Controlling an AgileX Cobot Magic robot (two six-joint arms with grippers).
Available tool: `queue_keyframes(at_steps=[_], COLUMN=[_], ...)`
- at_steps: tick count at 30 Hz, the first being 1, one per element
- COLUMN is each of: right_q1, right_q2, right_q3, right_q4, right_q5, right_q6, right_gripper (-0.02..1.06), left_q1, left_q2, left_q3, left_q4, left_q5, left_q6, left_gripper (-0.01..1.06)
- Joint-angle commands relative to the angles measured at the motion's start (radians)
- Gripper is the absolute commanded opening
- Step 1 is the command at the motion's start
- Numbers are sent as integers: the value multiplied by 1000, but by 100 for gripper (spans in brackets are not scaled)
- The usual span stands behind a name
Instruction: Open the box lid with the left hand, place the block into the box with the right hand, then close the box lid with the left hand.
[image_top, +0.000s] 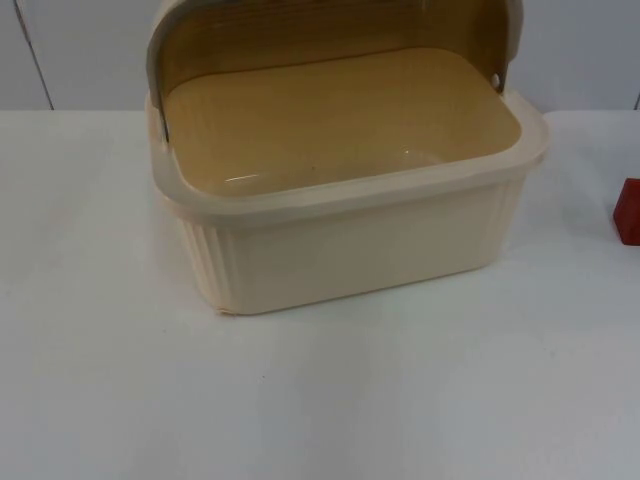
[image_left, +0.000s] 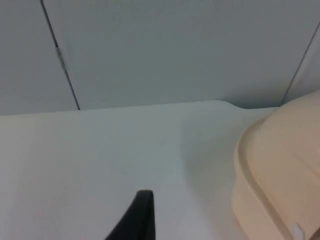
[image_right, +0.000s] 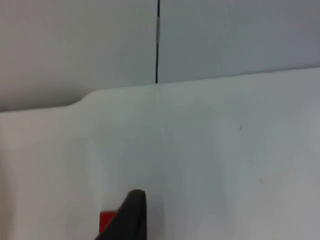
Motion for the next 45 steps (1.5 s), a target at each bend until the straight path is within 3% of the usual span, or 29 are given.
queue_keyframes(at_steps=[1,3,9,18,25,32,40,43,45], right_q1=[-3,-3,9,92,93,102,102,102,102], right_q2=[51,82,275,503,635,680,721,726,731], right_q3=[-49,-74,-86,-86,-88,-88,-88,-88,-88], right_q4=[9,35,56,48,48,48,46,46,46], right_q5=[21,12,-164,-219,-232,-275,-258,-238,-207], right_q6=[-18,-32,-50,-50,127,138,138,138,138], right_gripper=[104,104,104,104,104,104,103,97,66], left_q1=[-5,-5,-5,-5,-5,-5,-5,-5,-5], left_q2=[-1,-1,-1,-1,-1,-1,-1,-1,-1], left_q3=[-5,-5,-5,-5,-5,-5,-5,-5,-5], left_q4=[13,15,22,59,68,90,93,93,93], left_q5=[-6,-6,-6,3,12,12,12,12,12], left_q6=[-9,-9,-9,-9,-9,-11,-12,-12,-12], left_gripper=[105,105,105,105,105,105,105,105,105])
